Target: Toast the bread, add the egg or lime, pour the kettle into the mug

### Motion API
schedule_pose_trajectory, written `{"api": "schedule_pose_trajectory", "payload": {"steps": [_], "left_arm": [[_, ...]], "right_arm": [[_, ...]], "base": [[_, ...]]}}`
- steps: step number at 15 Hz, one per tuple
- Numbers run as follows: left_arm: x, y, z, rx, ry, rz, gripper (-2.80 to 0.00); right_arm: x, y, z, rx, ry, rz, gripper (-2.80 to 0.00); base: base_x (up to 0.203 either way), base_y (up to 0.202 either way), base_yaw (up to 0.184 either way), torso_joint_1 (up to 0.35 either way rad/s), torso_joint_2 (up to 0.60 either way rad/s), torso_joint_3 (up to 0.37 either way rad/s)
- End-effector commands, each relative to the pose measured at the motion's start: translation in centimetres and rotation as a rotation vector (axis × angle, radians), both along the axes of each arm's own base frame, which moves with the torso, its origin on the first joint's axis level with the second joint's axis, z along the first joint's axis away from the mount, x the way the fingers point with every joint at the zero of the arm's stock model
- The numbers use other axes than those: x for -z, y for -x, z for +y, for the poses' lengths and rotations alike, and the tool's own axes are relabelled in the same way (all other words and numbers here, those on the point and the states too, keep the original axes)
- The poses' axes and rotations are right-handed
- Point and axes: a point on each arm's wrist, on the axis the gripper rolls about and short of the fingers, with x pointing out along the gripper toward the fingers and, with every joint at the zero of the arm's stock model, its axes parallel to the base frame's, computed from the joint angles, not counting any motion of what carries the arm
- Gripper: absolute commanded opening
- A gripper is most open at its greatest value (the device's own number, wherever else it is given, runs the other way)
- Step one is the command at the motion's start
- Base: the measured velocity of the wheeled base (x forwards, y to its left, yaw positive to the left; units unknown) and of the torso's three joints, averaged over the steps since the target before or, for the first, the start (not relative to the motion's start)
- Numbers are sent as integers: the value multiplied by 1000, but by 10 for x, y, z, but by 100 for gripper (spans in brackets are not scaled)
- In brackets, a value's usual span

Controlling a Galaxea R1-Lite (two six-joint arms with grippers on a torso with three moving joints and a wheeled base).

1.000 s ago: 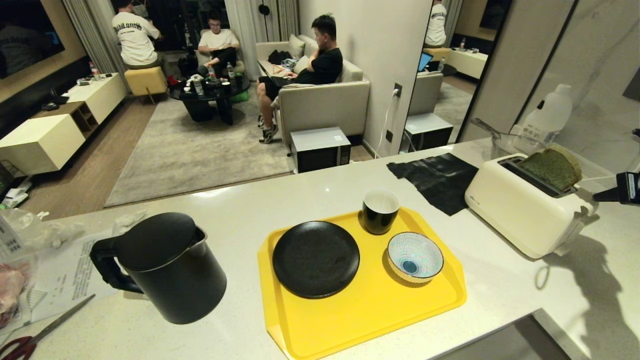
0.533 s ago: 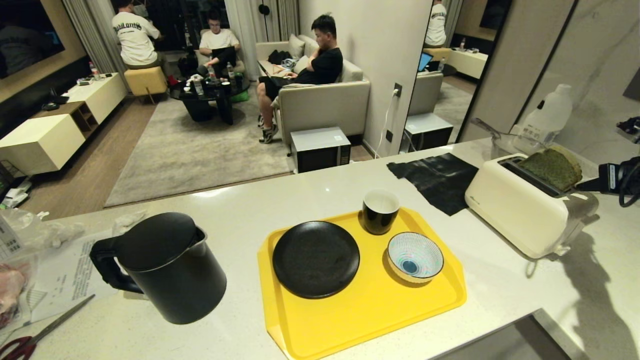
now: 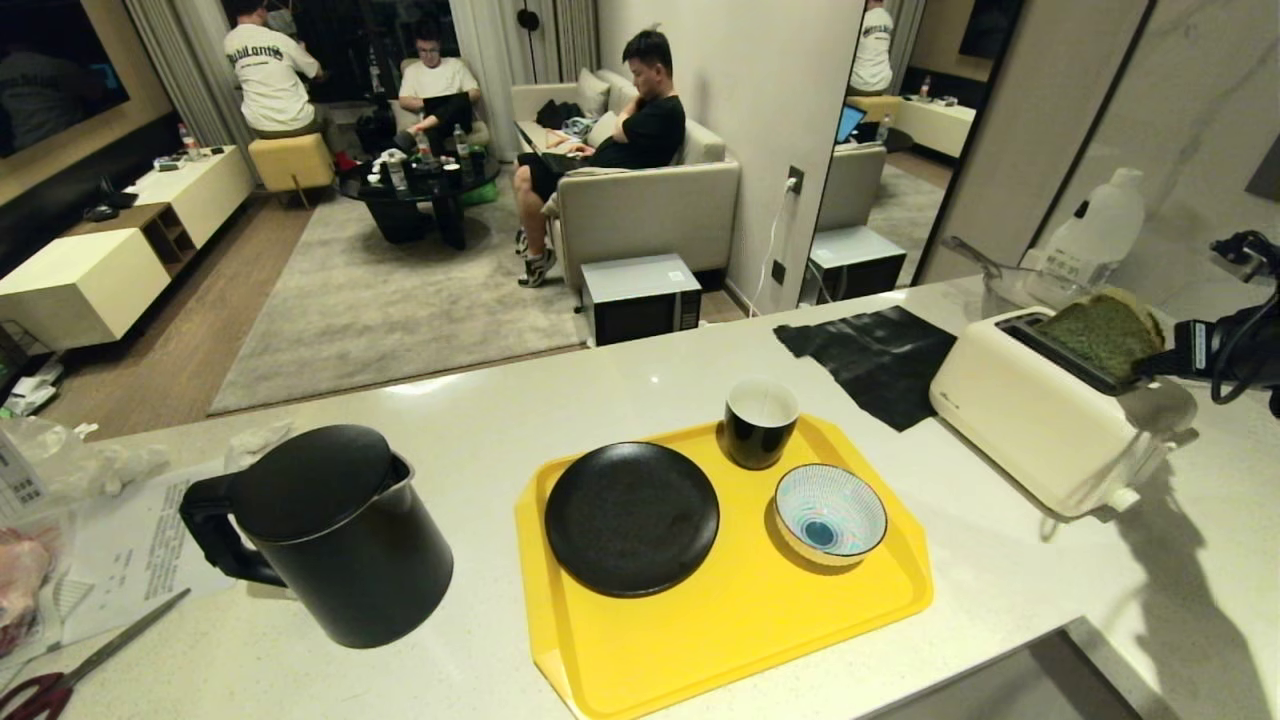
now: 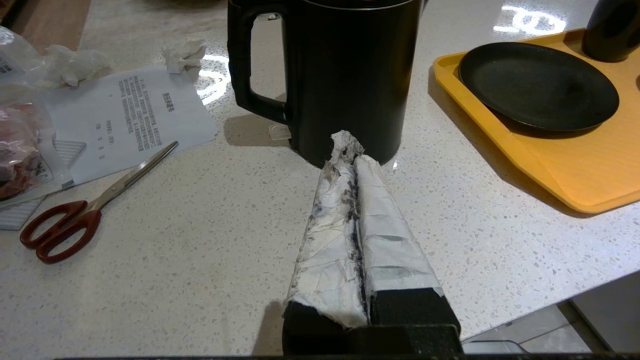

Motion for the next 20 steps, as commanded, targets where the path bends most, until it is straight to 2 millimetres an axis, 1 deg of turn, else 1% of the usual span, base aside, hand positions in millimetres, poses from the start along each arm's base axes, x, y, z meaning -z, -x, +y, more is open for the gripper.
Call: {"api": "schedule_pose_trajectory", "payload": {"steps": [1,4,7,8,14,17,20], "left_arm": [[0,0,0,0,-1,-3,-280],[0,0,0,0,-1,-3,-280],[0,0,0,0,-1,-3,-280],[0,0,0,0,-1,-3,-280],[0,0,0,0,-1,-3,-280],[0,0,0,0,0,-3,-280],[0,0,0,0,-1,-3,-280]], "right_arm": [[4,-8,1,-9,-13,4,-280],[3,-9,4,-24,-41,-4,-280],[-2,-3,4,-19,-59,-11,-280],[-3,2,2,-14,-69,-10,-280],[-1,39,-31,78,-100,-1,-280],[7,53,-34,98,-121,29,-280],[14,71,-31,100,-76,63,-280]], "base": [[0,0,0,0,0,0],[0,0,0,0,0,0],[0,0,0,0,0,0],[0,0,0,0,0,0],[0,0,0,0,0,0],[0,0,0,0,0,0],[0,0,0,0,0,0]]}}
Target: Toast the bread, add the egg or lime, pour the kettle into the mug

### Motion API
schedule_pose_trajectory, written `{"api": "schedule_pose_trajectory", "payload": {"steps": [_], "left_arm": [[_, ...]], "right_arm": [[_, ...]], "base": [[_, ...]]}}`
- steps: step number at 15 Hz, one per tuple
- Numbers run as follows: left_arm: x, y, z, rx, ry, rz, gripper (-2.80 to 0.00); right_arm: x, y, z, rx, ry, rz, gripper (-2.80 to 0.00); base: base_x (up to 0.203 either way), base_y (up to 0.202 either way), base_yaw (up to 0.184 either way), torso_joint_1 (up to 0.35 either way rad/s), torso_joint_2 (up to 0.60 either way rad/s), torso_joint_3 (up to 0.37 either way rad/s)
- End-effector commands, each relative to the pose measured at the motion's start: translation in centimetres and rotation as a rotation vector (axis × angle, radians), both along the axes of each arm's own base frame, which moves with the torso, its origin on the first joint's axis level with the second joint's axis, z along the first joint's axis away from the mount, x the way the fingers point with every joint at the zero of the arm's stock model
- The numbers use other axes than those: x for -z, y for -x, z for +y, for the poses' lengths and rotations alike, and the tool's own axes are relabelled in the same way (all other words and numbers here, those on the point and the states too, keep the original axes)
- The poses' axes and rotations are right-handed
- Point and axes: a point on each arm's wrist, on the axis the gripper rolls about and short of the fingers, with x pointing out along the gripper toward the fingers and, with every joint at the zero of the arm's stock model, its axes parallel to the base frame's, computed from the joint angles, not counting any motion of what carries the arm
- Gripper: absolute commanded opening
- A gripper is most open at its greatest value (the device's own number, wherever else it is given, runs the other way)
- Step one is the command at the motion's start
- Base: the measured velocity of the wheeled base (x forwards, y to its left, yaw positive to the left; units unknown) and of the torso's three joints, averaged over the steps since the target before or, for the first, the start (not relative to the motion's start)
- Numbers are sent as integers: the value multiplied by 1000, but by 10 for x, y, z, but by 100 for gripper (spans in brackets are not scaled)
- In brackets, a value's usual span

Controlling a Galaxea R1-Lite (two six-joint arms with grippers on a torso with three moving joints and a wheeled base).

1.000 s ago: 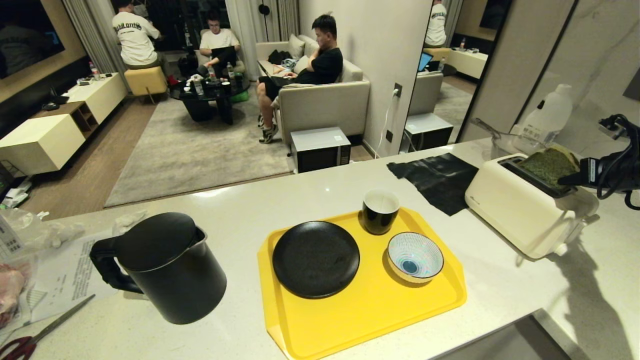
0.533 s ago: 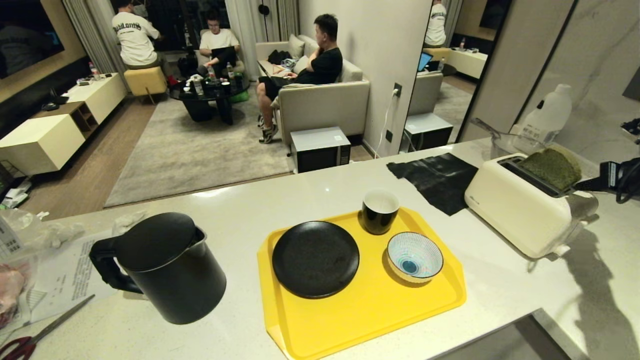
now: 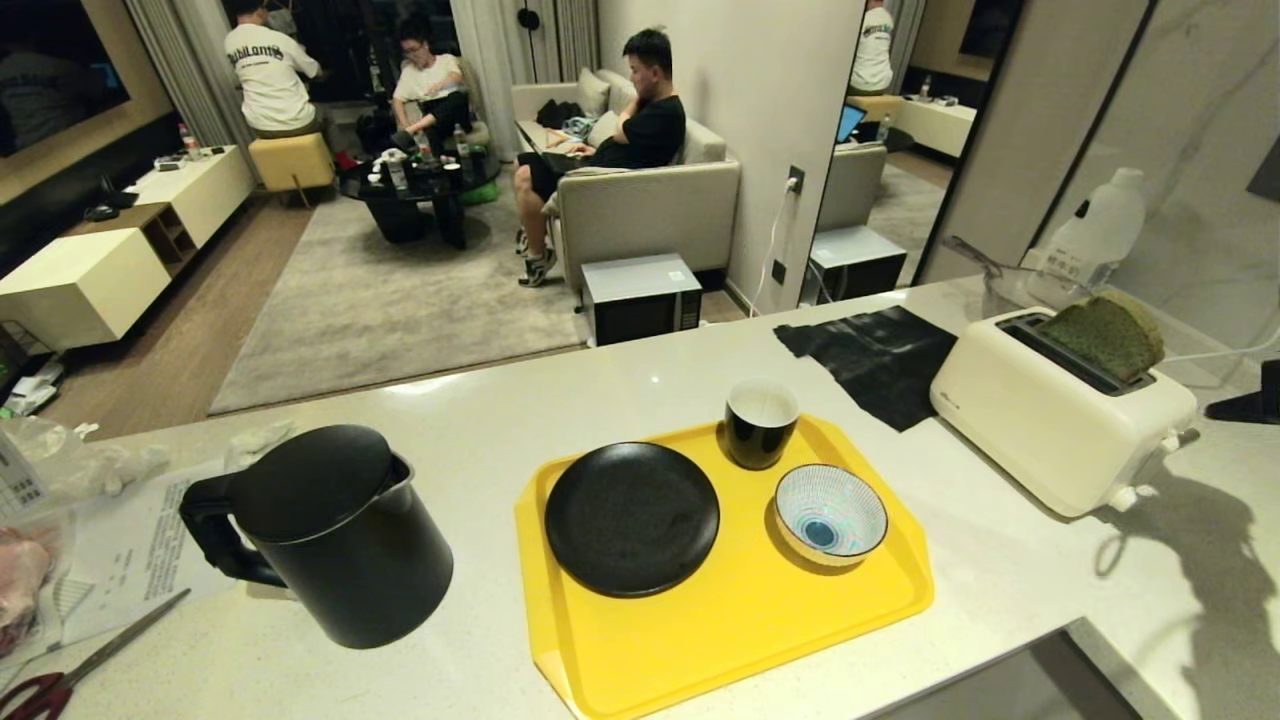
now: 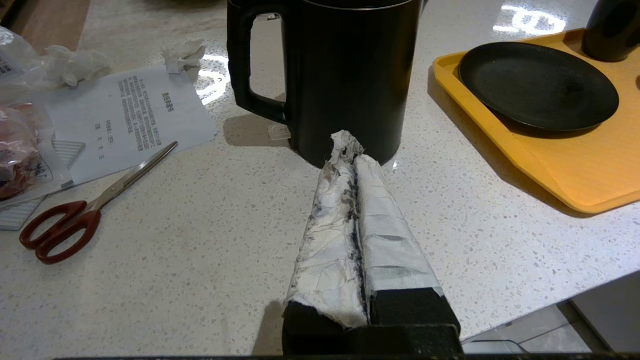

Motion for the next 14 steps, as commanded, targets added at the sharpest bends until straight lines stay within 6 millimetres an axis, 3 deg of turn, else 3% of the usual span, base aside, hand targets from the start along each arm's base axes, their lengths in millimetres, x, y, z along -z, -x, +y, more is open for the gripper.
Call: {"api": "schedule_pose_trajectory", "payload": {"steps": [1,6,11,14], "left_arm": [[0,0,0,0,0,-3,-280],[0,0,0,0,0,-3,-280],[0,0,0,0,0,-3,-280],[0,0,0,0,-1,-3,-280]], "right_arm": [[-2,19,3,8,33,9,-280],[18,28,1,26,121,-79,-280],[22,31,0,-47,59,-139,-280],[34,30,-5,-89,107,-225,-280]], "base": [[0,0,0,0,0,0],[0,0,0,0,0,0],[0,0,0,0,0,0],[0,0,0,0,0,0]]}}
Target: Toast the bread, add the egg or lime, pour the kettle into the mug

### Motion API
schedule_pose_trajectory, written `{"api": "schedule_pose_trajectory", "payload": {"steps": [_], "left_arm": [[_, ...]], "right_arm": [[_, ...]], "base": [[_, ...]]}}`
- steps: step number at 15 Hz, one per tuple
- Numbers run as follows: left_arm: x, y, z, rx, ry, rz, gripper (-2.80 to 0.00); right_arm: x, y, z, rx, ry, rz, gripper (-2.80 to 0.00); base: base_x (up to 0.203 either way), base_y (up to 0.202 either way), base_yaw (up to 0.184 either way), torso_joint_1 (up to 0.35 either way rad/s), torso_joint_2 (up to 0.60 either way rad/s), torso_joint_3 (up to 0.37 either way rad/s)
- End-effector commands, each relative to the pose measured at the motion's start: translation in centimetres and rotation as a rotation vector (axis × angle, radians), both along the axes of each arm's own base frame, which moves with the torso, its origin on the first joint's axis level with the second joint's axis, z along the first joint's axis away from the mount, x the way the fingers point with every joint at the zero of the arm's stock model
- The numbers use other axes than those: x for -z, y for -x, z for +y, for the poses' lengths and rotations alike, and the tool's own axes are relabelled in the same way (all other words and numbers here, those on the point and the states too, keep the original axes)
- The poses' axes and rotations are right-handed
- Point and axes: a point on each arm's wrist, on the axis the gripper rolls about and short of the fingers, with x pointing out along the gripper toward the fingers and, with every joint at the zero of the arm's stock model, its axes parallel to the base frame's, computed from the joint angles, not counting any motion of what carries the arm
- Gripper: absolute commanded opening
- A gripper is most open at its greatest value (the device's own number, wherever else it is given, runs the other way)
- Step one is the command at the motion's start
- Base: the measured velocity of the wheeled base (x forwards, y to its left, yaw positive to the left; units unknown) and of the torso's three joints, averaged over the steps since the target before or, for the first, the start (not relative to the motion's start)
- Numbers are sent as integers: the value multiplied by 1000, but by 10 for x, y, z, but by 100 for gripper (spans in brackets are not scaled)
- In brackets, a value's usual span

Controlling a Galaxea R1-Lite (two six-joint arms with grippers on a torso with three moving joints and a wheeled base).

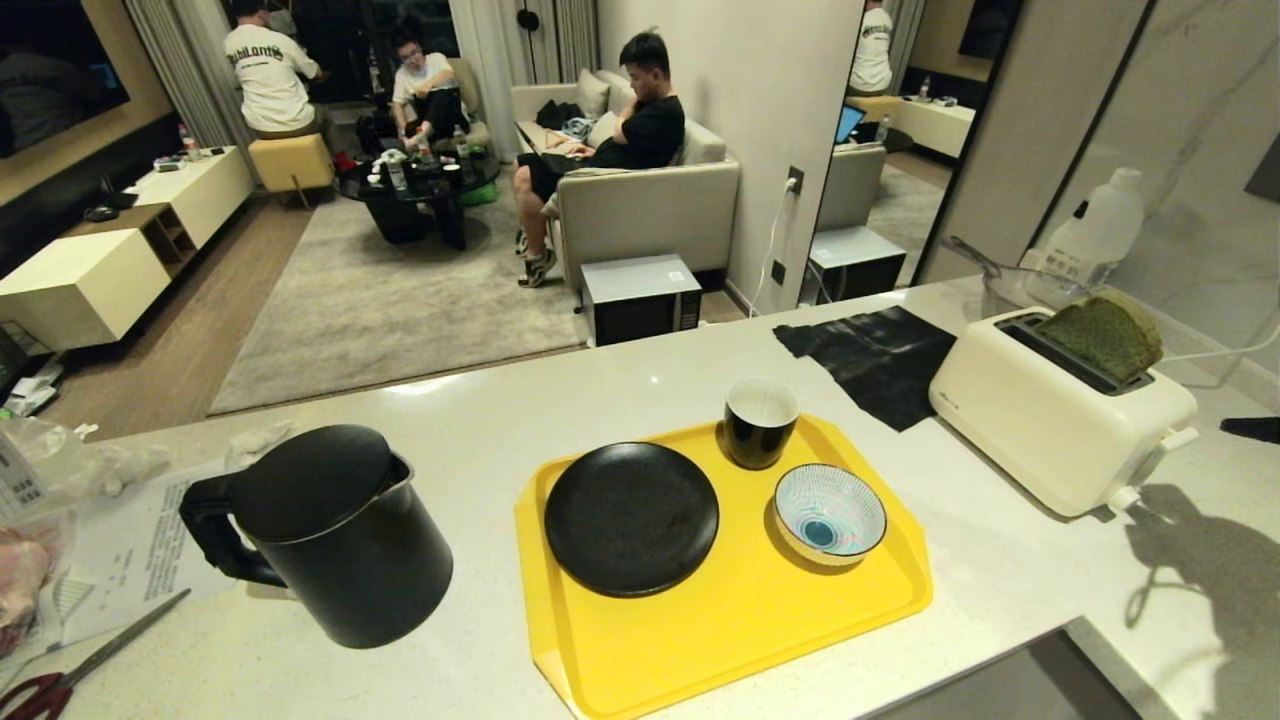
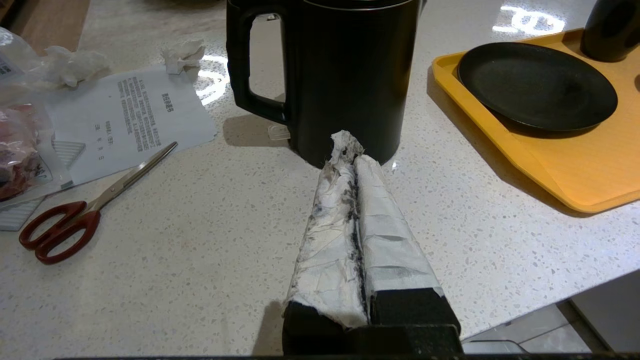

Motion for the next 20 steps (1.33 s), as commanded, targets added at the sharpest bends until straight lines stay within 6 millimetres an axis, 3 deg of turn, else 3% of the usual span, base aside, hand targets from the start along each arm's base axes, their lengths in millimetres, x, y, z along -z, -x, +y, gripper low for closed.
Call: {"api": "schedule_pose_trajectory", "payload": {"steps": [1,5,14,20], "left_arm": [[0,0,0,0,1,-3,-280],[0,0,0,0,1,-3,-280],[0,0,0,0,1,-3,-280],[0,0,0,0,1,-3,-280]], "right_arm": [[12,0,-4,-5,26,-40,-280],[24,2,-2,-7,14,-25,-280],[26,1,-1,-74,-27,-51,-280],[35,-11,-10,-94,28,-125,-280]], "base": [[0,0,0,0,0,0],[0,0,0,0,0,0],[0,0,0,0,0,0],[0,0,0,0,0,0]]}}
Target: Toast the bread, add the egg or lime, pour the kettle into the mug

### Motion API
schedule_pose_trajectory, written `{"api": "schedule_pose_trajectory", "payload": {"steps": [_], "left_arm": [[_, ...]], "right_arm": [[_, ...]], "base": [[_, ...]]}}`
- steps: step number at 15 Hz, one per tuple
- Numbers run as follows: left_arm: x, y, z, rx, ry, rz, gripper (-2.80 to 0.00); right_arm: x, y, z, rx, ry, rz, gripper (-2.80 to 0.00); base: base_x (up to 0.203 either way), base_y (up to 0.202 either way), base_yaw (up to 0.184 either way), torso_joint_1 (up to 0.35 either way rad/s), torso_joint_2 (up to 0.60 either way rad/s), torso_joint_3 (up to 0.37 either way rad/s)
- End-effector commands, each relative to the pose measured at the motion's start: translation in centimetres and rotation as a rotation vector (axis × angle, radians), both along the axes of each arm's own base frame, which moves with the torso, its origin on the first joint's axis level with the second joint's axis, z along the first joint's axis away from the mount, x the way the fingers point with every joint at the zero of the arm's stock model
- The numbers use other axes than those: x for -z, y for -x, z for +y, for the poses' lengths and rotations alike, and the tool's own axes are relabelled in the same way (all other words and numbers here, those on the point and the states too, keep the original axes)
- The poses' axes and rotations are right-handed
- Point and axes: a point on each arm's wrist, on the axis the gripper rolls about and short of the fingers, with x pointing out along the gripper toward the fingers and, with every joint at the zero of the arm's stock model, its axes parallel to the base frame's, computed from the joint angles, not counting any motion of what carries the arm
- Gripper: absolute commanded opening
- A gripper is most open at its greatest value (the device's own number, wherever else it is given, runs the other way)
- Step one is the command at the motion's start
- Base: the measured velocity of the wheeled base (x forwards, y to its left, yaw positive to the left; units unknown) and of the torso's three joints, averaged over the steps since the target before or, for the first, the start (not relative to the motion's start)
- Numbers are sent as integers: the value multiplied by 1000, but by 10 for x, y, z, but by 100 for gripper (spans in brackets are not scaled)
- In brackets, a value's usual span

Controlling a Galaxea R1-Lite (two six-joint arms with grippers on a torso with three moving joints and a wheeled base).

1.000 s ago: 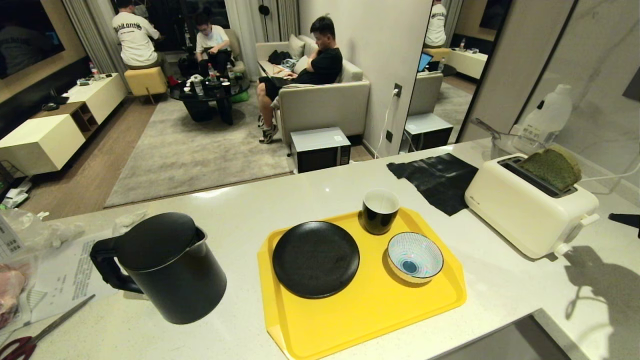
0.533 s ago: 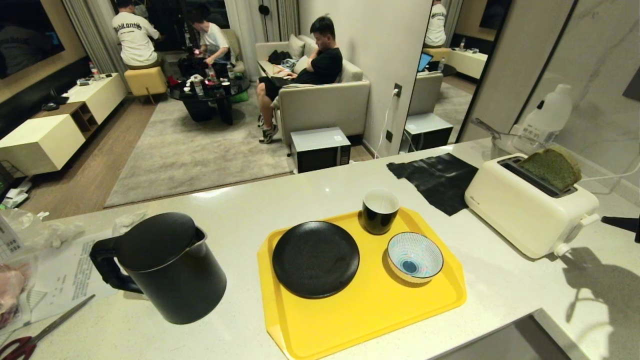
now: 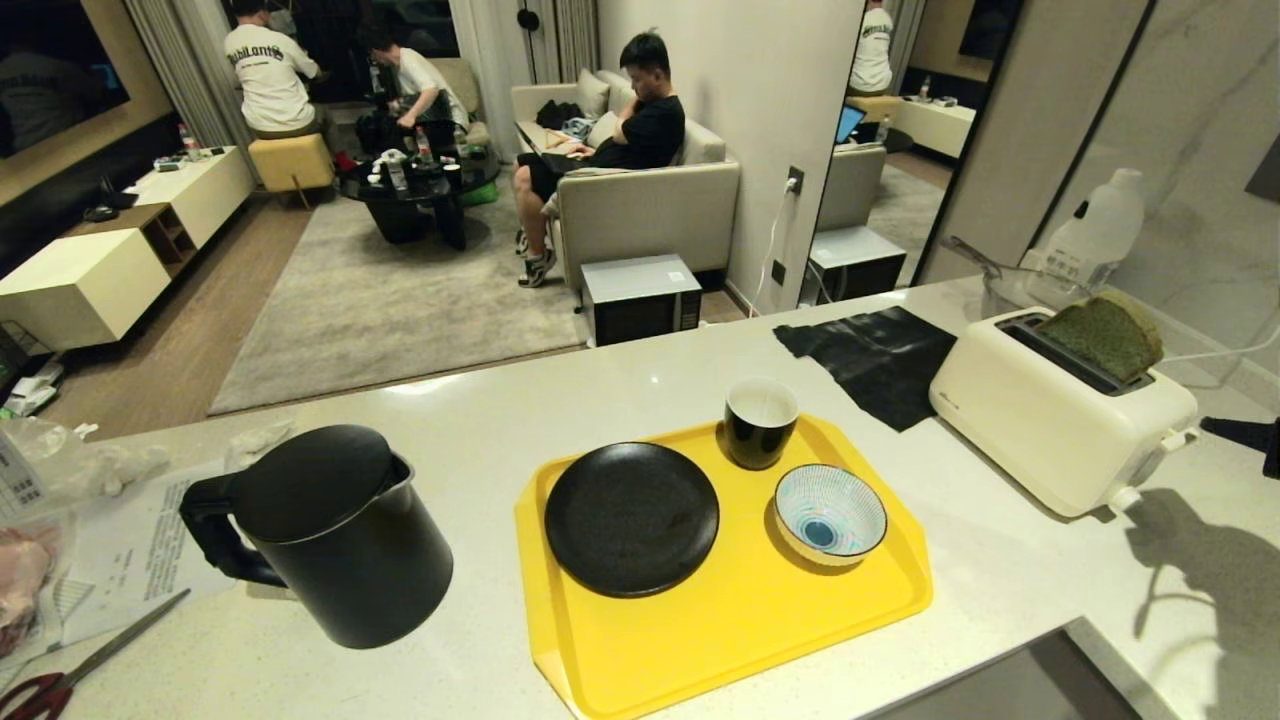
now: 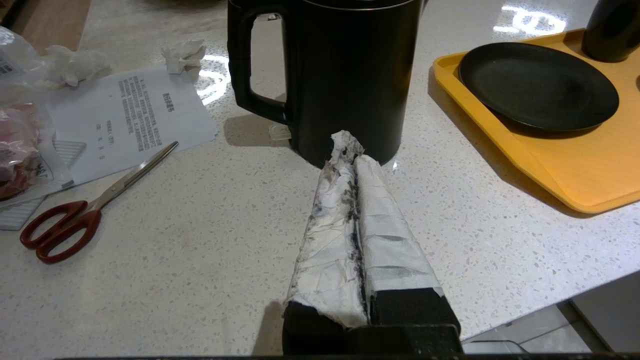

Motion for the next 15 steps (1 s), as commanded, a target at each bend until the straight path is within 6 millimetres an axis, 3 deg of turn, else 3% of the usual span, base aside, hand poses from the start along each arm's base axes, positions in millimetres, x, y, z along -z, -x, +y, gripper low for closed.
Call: {"api": "schedule_pose_trajectory", "payload": {"steps": [1,15], "left_arm": [[0,0,0,0,0,-3,-280],[0,0,0,0,0,-3,-280]], "right_arm": [[7,-3,-2,-5,-9,10,-280],[15,-6,4,-69,2,10,-280]], "base": [[0,0,0,0,0,0],[0,0,0,0,0,0]]}}
